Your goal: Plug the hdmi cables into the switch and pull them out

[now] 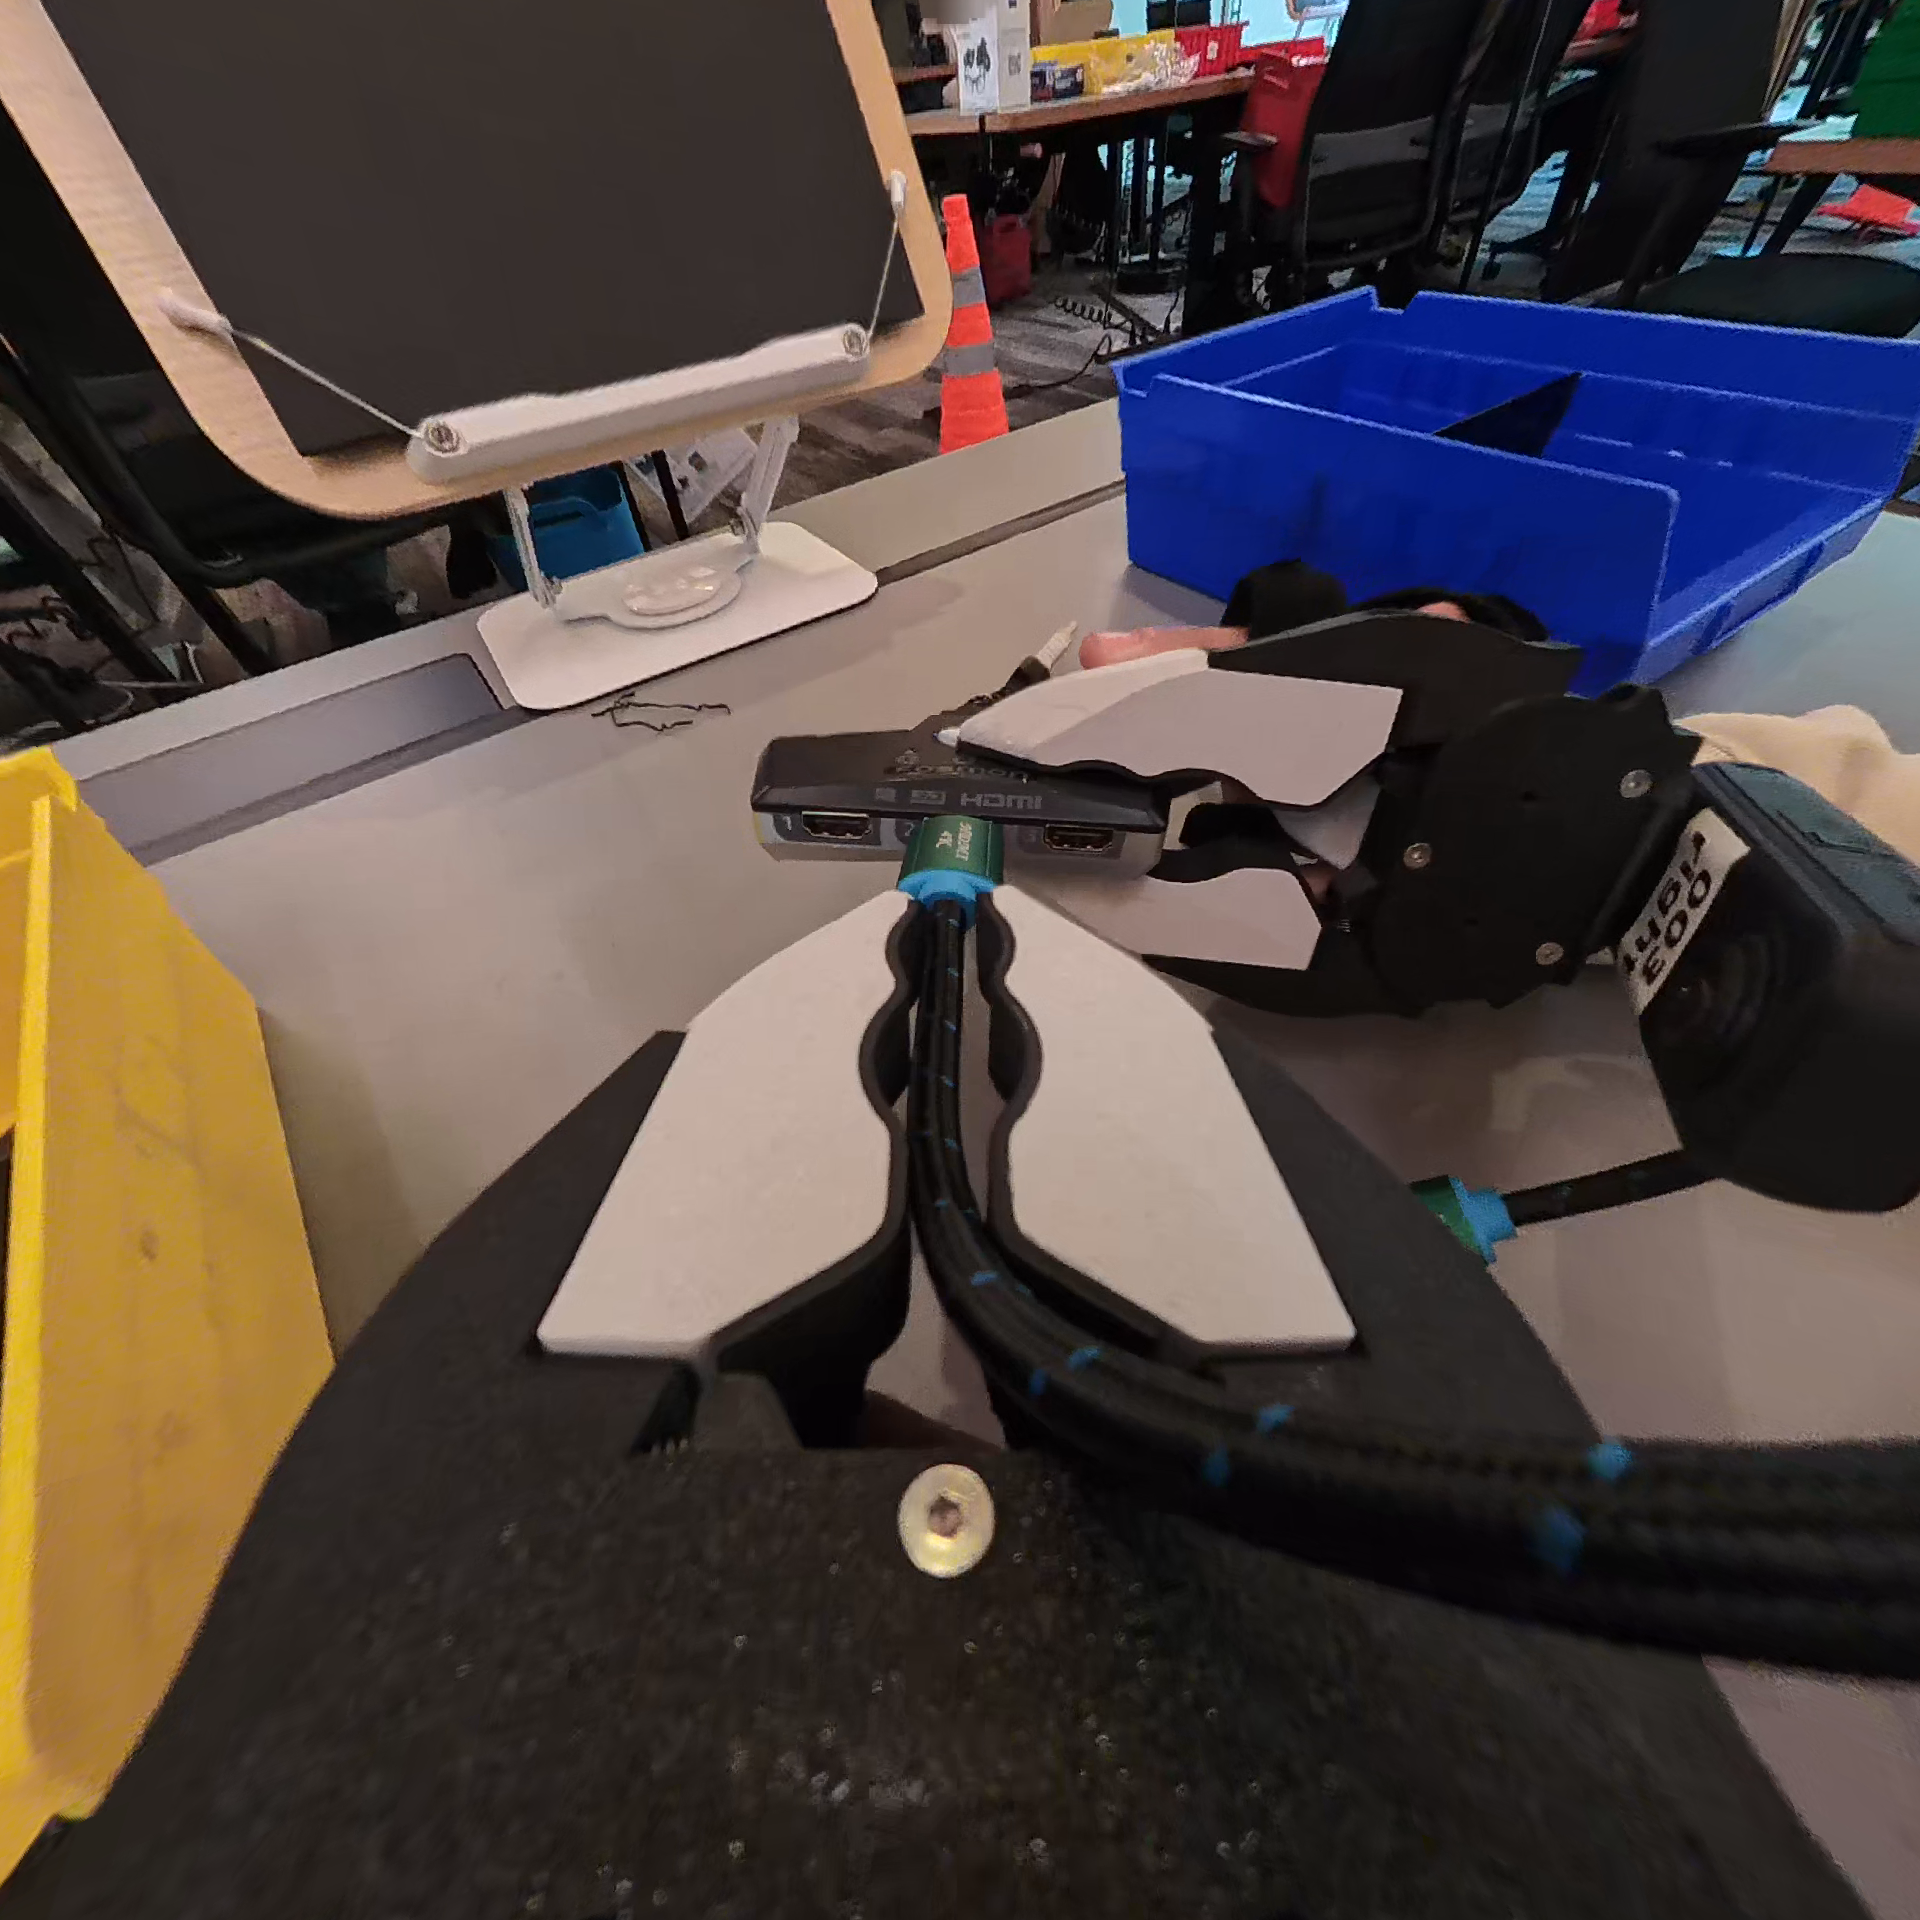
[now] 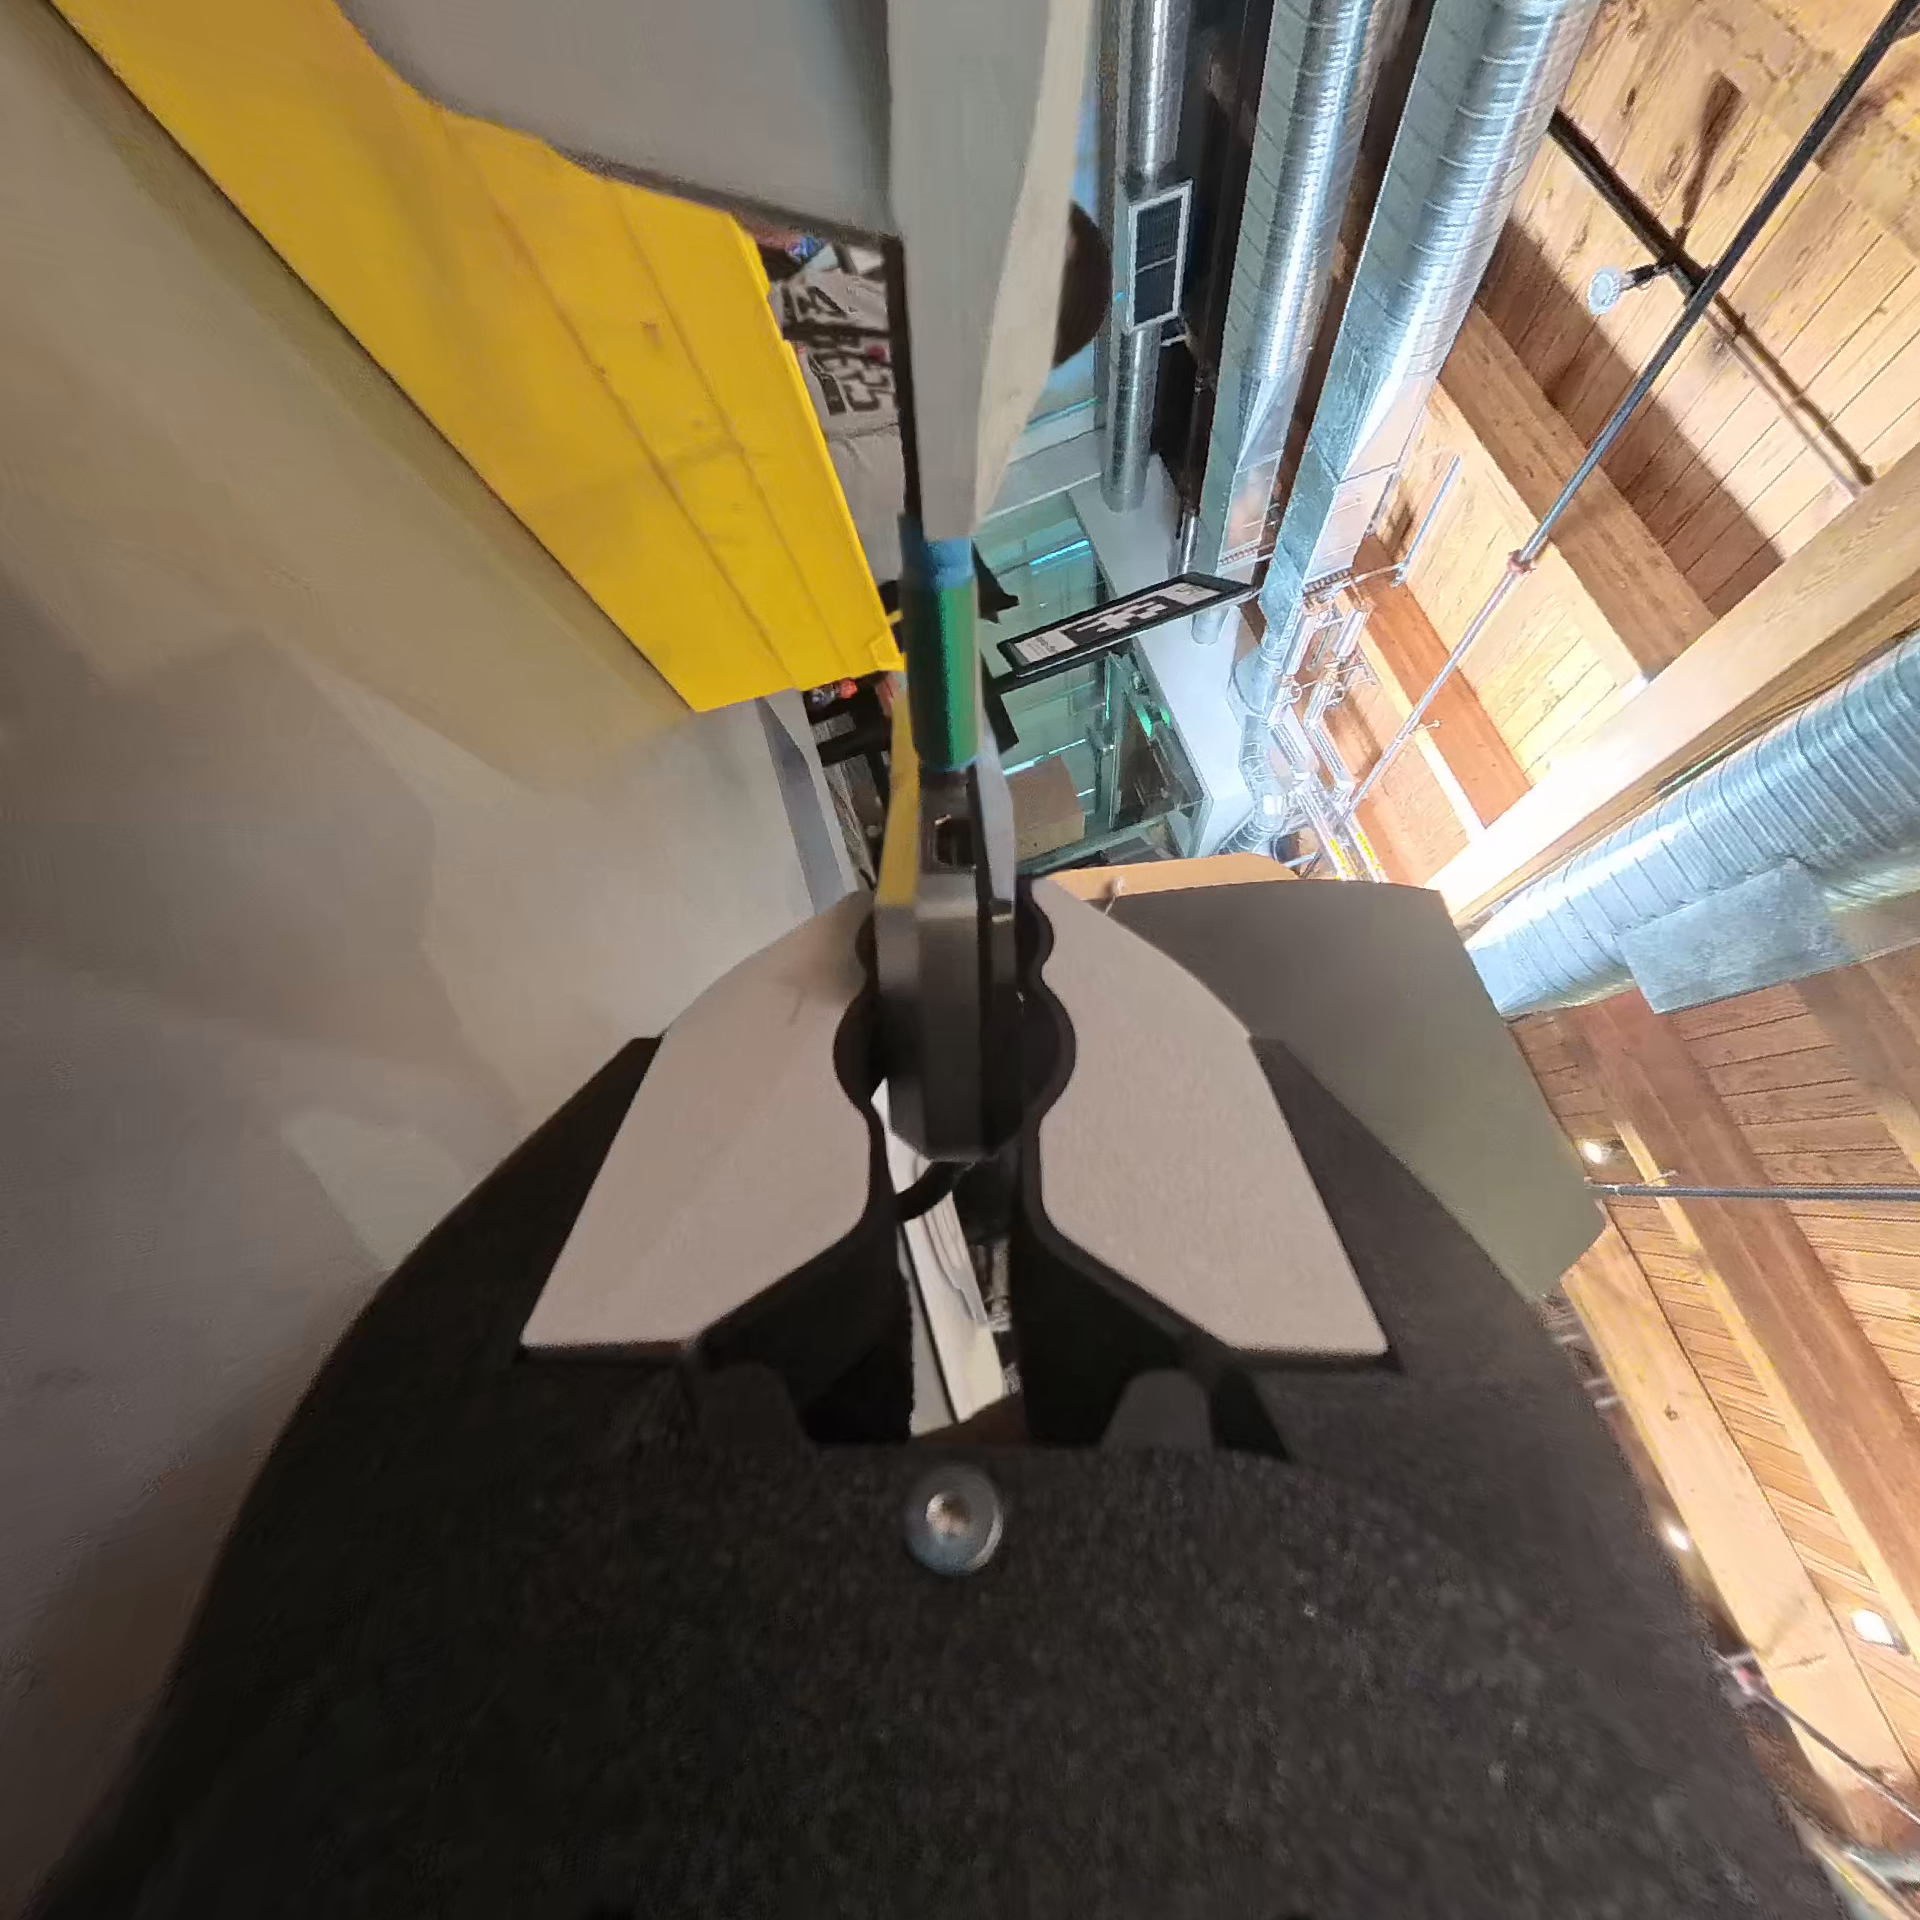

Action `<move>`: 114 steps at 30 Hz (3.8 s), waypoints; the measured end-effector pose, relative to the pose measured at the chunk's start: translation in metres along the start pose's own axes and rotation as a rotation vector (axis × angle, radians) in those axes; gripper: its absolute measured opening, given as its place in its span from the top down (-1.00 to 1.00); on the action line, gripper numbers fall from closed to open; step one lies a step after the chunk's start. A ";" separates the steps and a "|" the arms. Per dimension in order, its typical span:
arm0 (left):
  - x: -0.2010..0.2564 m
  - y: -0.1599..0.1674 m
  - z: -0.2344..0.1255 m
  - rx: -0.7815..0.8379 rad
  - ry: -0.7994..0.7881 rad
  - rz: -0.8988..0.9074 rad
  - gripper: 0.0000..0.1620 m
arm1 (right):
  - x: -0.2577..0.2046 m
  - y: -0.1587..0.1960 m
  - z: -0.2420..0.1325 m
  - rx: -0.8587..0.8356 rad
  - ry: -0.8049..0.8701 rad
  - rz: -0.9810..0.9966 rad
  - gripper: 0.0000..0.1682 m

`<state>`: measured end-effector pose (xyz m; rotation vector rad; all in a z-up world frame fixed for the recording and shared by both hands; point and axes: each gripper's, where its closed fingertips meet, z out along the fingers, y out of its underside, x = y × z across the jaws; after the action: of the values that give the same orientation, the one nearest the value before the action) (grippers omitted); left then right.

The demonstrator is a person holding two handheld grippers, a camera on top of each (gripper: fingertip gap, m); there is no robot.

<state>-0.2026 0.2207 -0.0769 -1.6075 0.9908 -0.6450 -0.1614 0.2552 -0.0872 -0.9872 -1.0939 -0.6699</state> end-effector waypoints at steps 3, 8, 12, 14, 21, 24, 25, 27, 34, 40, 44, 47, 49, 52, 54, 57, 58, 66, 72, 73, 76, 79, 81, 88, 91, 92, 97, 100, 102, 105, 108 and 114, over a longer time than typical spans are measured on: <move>0.006 0.001 -0.016 -0.002 0.018 -0.028 0.50 | 0.007 0.004 0.000 -0.010 0.024 0.031 0.75; 0.012 0.025 -0.057 -0.026 0.006 -0.098 0.47 | 0.032 0.014 0.001 -0.059 0.044 0.092 0.75; 0.017 0.038 -0.073 -0.050 0.004 -0.113 0.49 | 0.092 0.009 0.002 -0.086 0.027 0.225 0.75; 0.015 0.040 -0.073 -0.062 -0.012 -0.086 0.51 | 0.142 0.008 -0.002 -0.075 0.025 0.334 0.75; 0.027 0.042 -0.073 -0.085 0.010 -0.023 0.54 | 0.334 0.041 -0.032 -0.070 -0.020 0.682 0.74; 0.032 0.042 -0.071 -0.085 0.012 0.003 0.55 | 0.384 0.079 -0.045 -0.102 0.008 0.766 0.74; 0.033 0.042 -0.071 -0.088 0.013 0.010 0.55 | 0.391 0.098 -0.049 -0.142 0.014 0.787 0.74; 0.034 0.043 -0.070 -0.094 0.011 0.023 0.55 | 0.398 0.142 -0.059 -0.213 0.062 0.818 0.74; 0.032 0.045 -0.069 -0.105 -0.006 0.040 0.56 | 0.282 0.300 -0.118 -0.698 -0.131 0.915 0.74; 0.034 0.050 -0.065 -0.132 -0.009 0.068 0.56 | 0.191 0.340 -0.158 -0.844 -0.343 1.180 0.74; 0.035 0.053 -0.062 -0.145 -0.013 0.091 0.56 | 0.164 0.356 -0.162 -0.929 -0.359 1.109 0.74; 0.035 0.054 -0.061 -0.150 -0.013 0.093 0.56 | 0.151 0.371 -0.162 -1.030 -0.352 1.242 0.74; 0.034 0.053 -0.062 -0.148 -0.015 0.092 0.56 | 0.137 0.379 -0.165 -1.096 -0.359 1.420 0.73; 0.032 0.053 -0.063 -0.145 -0.018 0.080 0.56 | 0.120 0.383 -0.180 -1.208 -0.391 1.542 0.71; 0.031 0.053 -0.064 -0.143 -0.017 0.074 0.56 | 0.113 0.386 -0.189 -1.269 -0.399 1.530 0.64; 0.032 0.053 -0.065 -0.143 -0.011 0.067 0.56 | 0.120 0.383 -0.191 -1.298 -0.380 1.475 0.58; 0.032 0.053 -0.065 -0.143 -0.011 0.068 0.56 | 0.125 0.382 -0.194 -1.327 -0.367 1.424 0.51; 0.036 0.054 -0.064 -0.144 0.006 0.072 0.56 | 0.146 0.369 -0.250 -1.631 -0.482 0.985 0.29; 0.039 0.053 -0.063 -0.143 0.014 0.077 0.56 | 0.154 0.312 -0.256 -1.530 -0.694 0.919 0.31; 0.039 0.053 -0.062 -0.145 0.016 0.077 0.56 | 0.151 0.300 -0.258 -1.522 -0.779 0.883 0.34; 0.041 0.054 -0.059 -0.150 0.021 0.082 0.56 | 0.145 0.271 -0.283 -1.586 -1.163 0.648 0.41; 0.044 0.054 -0.055 -0.156 0.028 0.091 0.56 | 0.158 0.259 -0.297 -1.725 -1.444 0.446 0.41; 0.046 0.054 -0.054 -0.157 0.030 0.102 0.56 | 0.162 0.253 -0.274 -1.759 -1.489 0.425 0.42; 0.047 0.055 -0.058 -0.159 0.022 0.121 0.56 | 0.096 0.192 -0.098 -1.128 -1.442 0.852 0.43; 0.041 0.055 -0.064 -0.148 0.012 0.096 0.56 | 0.075 0.158 -0.054 -0.908 -1.444 1.108 0.43; 0.039 0.055 -0.065 -0.146 0.014 0.083 0.56 | 0.071 0.146 -0.039 -0.814 -1.424 1.191 0.39; 0.038 0.053 -0.066 -0.139 0.026 0.046 0.56 | 0.065 0.095 0.028 -0.436 -1.328 1.592 0.50; 0.040 0.053 -0.066 -0.139 0.021 0.064 0.56 | 0.071 0.070 0.044 -0.331 -1.293 1.700 0.49; 0.039 0.054 -0.066 -0.142 0.019 0.069 0.56 | 0.082 0.049 0.038 -0.243 -1.234 1.664 0.48; 0.037 0.057 -0.070 -0.153 0.014 0.057 0.56 | 0.112 0.035 -0.004 -0.210 -1.038 1.555 0.40; 0.034 0.056 -0.075 -0.140 0.007 0.041 0.56 | 0.166 0.067 -0.078 -0.294 -0.723 1.437 0.35; 0.039 0.061 -0.071 -0.164 0.030 0.041 0.56 | 0.260 0.281 -0.299 -0.871 -0.201 1.146 0.41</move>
<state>-0.2580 0.1476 -0.1195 -1.7196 1.1205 -0.5734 0.2879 0.1113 0.0293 -2.1949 -0.1938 -0.0408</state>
